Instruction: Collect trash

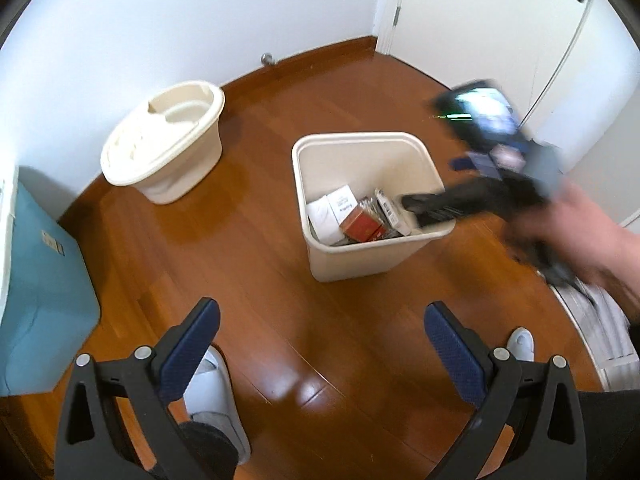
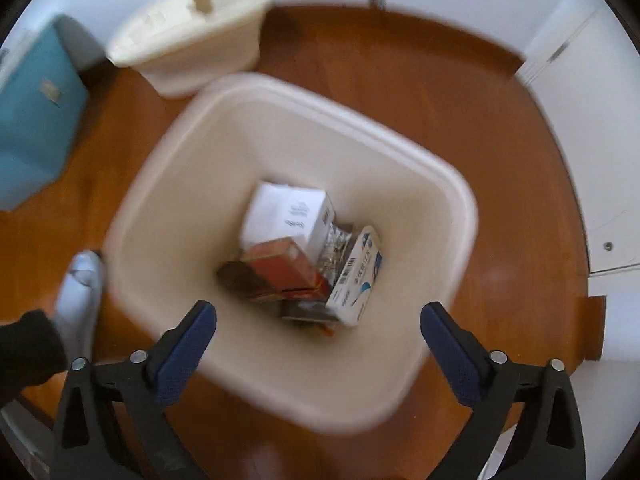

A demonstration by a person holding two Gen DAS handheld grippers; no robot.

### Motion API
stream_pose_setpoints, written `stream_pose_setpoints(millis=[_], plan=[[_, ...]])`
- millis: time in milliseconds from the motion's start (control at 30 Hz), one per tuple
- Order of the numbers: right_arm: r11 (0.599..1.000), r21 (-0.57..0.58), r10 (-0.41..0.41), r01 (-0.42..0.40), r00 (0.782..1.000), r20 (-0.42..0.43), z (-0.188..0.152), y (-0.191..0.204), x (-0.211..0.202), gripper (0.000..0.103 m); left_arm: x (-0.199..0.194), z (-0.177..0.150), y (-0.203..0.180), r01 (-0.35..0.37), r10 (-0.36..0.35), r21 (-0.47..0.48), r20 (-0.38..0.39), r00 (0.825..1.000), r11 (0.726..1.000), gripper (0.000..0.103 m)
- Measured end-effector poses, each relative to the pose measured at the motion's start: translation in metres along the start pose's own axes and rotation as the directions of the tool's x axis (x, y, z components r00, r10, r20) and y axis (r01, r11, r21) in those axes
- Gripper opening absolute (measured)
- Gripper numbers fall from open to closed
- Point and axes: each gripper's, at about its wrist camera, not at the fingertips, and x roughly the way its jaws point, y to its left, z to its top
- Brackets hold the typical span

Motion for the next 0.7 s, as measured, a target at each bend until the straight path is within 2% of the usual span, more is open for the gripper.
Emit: stream_pose_setpoints(millis=[67, 167, 233, 300, 400, 433, 500, 600, 700], plan=[[0.997, 0.078, 0.01, -0.016, 0.997, 0.075, -0.032, 0.0, -0.049, 0.103, -0.007, -0.002, -0.006, -0.003, 0.002, 0.017, 0.023, 1.0, 1.0, 0.103], [0.984, 0.177, -0.043, 0.016, 0.987, 0.153, -0.086, 0.008, -0.113, 0.103, -0.026, -0.011, -0.02, -0.022, 0.017, 0.061, 0.077, 0.997, 0.998, 0.103], [0.973, 0.223, -0.107, 0.057, 0.97, 0.219, -0.13, 0.021, -0.157, 0.103, -0.041, -0.02, -0.025, -0.043, 0.036, 0.062, 0.104, 0.994, 0.997, 0.103], [0.968, 0.243, -0.132, 0.057, 0.942, 0.307, -0.17, 0.038, -0.201, 0.103, -0.063, -0.036, -0.031, -0.029, 0.021, 0.061, 0.135, 0.991, 0.998, 0.103], [0.966, 0.25, -0.172, 0.065, 0.884, 0.435, -0.234, 0.074, -0.256, 0.103, -0.095, -0.072, -0.042, -0.099, 0.083, 0.079, 0.182, 0.98, 0.992, 0.103], [0.967, 0.247, -0.179, 0.067, 0.868, 0.463, -0.253, 0.085, -0.265, 0.103, -0.103, -0.083, -0.045, -0.12, 0.103, 0.077, 0.191, 0.976, 0.99, 0.103], [0.972, 0.229, -0.168, 0.058, 0.851, 0.498, -0.283, 0.106, -0.28, 0.103, -0.118, -0.107, -0.05, -0.133, 0.113, 0.082, 0.211, 0.971, 0.988, 0.103], [0.975, 0.219, -0.142, 0.033, 0.851, 0.506, -0.319, 0.13, -0.285, 0.103, -0.131, -0.14, -0.056, -0.114, 0.091, 0.095, 0.219, 0.971, 0.989, 0.103], [0.972, 0.236, -0.138, 0.019, 0.853, 0.504, -0.339, 0.146, -0.288, 0.103, -0.141, -0.172, -0.053, -0.082, 0.065, 0.072, 0.212, 0.975, 0.994, 0.103]])
